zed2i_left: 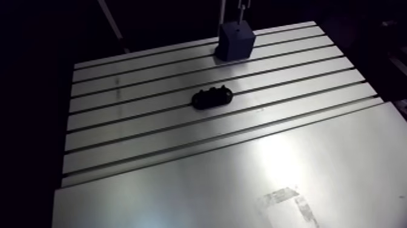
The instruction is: Pick up the M10 bolt and insert it into the hole until fully seated.
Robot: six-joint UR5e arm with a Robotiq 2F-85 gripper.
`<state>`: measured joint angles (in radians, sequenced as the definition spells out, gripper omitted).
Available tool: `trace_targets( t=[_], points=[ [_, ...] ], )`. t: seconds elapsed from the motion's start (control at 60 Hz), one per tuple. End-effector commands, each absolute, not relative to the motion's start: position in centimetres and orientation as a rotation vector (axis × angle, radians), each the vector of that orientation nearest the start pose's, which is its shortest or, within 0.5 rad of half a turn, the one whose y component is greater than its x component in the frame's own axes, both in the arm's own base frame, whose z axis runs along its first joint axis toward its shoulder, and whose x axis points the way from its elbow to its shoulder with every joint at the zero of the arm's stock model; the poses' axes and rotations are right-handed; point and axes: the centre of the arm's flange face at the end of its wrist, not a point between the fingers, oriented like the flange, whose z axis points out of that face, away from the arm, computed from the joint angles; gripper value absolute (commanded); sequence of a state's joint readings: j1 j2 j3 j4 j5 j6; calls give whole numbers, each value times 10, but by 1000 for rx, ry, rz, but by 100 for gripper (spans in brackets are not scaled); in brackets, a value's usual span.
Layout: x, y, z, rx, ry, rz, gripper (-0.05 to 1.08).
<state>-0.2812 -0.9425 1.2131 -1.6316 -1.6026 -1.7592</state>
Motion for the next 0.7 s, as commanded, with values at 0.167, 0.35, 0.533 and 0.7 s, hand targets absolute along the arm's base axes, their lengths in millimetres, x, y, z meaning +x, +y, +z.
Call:
trace_targets(
  t=[0.167, 0.35, 0.533, 0.7],
  points=[
    [-714, 71, 280, 134, 2936, -24, 108],
    [-714, 73, 277, 139, 2935, -27, 108],
    [-714, 71, 276, 137, 2932, -27, 108],
    [-714, 71, 275, 136, 2932, -25, 108]
  ],
)
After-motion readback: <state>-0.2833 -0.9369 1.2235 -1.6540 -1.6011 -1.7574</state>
